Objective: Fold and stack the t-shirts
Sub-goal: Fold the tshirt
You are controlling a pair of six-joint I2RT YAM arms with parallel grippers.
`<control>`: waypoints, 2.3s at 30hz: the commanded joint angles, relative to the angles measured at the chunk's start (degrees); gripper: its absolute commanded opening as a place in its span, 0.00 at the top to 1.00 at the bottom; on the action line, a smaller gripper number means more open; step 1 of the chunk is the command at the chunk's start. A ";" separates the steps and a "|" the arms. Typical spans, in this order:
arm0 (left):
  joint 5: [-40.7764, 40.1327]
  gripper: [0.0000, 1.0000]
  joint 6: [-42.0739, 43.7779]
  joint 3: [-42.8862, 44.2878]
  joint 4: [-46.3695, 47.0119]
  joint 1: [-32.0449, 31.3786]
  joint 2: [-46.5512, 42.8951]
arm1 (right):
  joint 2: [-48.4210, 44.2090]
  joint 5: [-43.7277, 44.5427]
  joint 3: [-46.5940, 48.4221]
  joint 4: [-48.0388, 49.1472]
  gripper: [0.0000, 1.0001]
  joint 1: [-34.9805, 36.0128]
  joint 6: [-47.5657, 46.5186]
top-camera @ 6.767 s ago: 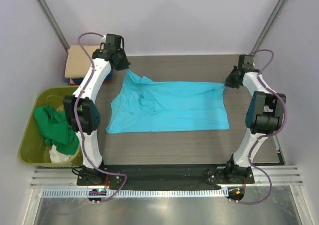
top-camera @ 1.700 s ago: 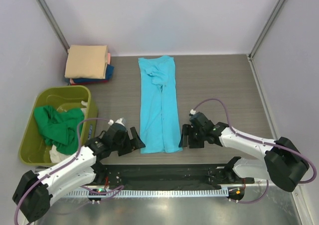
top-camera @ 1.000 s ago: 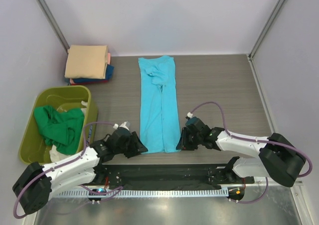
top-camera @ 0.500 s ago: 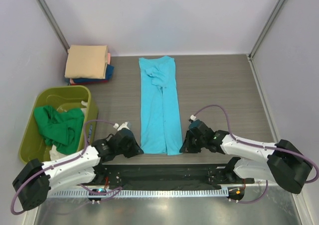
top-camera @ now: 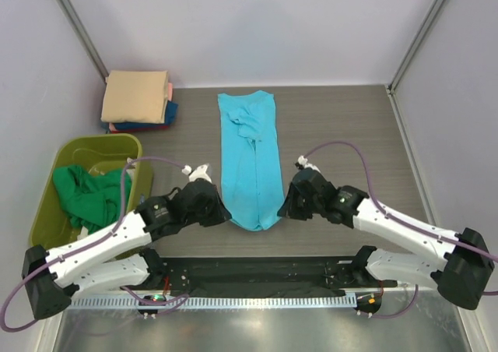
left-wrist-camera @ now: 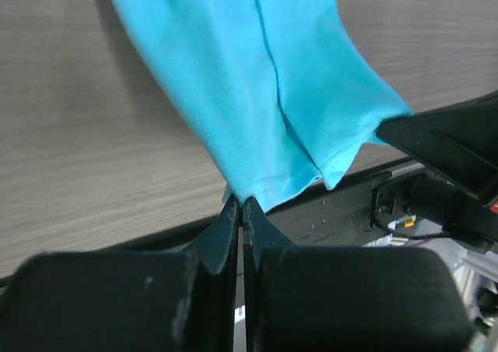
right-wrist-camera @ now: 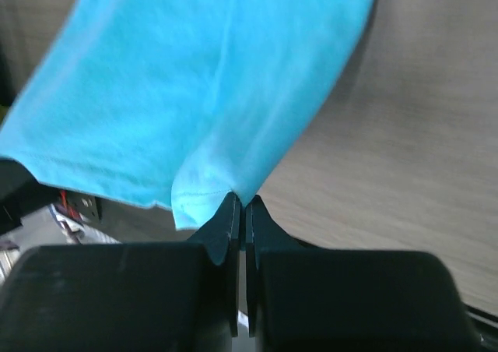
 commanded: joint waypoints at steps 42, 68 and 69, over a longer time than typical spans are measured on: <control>21.01 0.43 28.37 72.90 -7.39 38.87 74.28 | 71.53 -11.70 83.22 -14.24 0.27 -31.17 -24.41; 24.62 0.40 20.20 10.18 18.35 33.60 35.96 | 39.19 -24.62 18.21 13.34 0.39 -29.32 -20.37; 24.53 0.40 19.94 9.48 19.57 33.51 36.05 | 39.98 -24.62 18.12 13.61 0.39 -29.24 -20.37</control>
